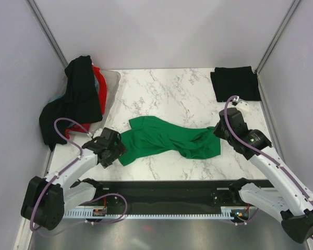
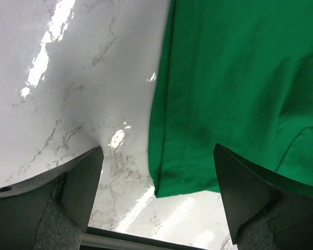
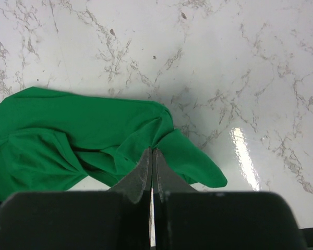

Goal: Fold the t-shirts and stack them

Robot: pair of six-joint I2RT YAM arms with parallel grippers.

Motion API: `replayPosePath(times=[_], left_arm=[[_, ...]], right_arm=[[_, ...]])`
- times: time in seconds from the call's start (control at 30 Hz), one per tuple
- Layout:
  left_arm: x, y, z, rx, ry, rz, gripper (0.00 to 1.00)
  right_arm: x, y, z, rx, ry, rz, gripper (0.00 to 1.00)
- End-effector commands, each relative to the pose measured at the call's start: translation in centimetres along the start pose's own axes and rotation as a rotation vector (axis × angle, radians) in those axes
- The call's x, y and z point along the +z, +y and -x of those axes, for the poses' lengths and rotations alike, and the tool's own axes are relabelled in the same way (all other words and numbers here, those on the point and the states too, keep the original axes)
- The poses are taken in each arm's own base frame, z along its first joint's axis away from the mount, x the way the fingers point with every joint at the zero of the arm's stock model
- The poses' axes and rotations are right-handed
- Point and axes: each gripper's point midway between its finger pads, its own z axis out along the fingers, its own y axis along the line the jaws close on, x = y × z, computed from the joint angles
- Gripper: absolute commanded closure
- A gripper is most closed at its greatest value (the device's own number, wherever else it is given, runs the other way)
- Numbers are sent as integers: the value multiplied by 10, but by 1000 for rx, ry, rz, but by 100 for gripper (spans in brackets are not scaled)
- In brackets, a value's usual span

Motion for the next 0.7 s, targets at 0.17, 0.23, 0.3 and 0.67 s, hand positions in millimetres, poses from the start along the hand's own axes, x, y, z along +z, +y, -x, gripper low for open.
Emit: replayPosePath(times=[0.17,0.23,0.3,0.67], left_arm=[[24,-37,11,-20,5,-118,20],[28,-48,17,-2,-1,-135,58],[26,-62,26,13,-10,-159,95],[-218,-125,137,110,-481,-629,98]], right_arm=[[22,5,-2,6,50,59,100],[25,2,0,7,57,57,100],[29,2,1,9,71,60,100],[38,36,107,59,-19,137,100]])
